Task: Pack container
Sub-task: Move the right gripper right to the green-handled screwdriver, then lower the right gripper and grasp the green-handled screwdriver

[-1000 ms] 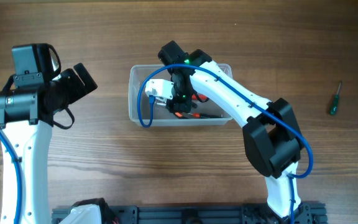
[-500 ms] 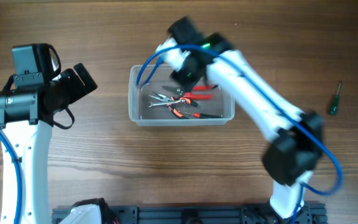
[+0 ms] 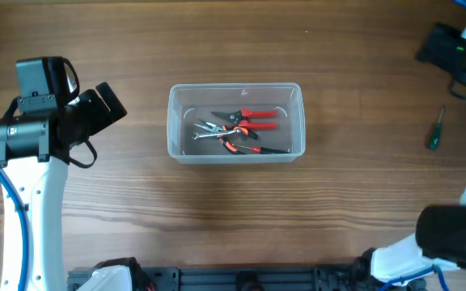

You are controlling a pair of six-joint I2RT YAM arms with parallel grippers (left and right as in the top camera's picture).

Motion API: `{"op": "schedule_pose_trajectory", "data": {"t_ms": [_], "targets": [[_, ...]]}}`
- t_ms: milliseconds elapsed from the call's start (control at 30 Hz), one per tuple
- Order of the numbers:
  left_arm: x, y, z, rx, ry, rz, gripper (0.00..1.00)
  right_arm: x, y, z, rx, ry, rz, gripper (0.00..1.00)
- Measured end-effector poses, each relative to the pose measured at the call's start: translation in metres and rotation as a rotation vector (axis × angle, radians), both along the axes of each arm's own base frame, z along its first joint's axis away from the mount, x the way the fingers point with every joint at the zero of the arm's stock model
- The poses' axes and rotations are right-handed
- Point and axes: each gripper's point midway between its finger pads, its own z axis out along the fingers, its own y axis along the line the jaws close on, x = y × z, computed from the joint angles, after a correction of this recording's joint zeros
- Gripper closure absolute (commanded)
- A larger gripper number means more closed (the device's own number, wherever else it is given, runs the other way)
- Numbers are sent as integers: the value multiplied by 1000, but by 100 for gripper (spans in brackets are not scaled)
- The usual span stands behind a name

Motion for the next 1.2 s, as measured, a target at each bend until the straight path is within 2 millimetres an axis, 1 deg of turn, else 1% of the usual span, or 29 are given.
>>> {"op": "schedule_pose_trajectory", "data": {"t_ms": [33,167,200,267,333,467,567,633,700,900,1100,1167,1200], "targets": [[0,0,0,0,0,0,0,-5,-17,-11,24,22,-54,1],[0,0,0,0,0,0,0,-27,-69,-50,91,104,-205,0],[0,0,0,0,0,0,0,-29,-74,-56,98,117,-220,1],[0,0,0,0,0,0,0,-38,-90,-78,125,167,-260,0],[0,0,0,0,0,0,0,-42,-97,-101,150,222,-262,0],[0,0,0,0,0,0,0,-42,-97,-153,202,345,-211,1],[0,0,0,0,0,0,0,-43,-94,-183,232,413,-164,4],[0,0,0,0,0,0,0,-42,-93,-195,240,436,-128,5],[0,0,0,0,0,0,0,-40,-94,-202,236,443,-87,5],[0,0,0,0,0,0,0,-33,-96,-217,217,424,-9,7],[0,0,0,0,0,0,0,-46,-86,-252,234,454,32,7],[0,0,0,0,0,0,0,-48,-83,-260,238,456,38,7],[0,0,0,0,0,0,0,-47,-84,-261,233,448,39,7]]}}
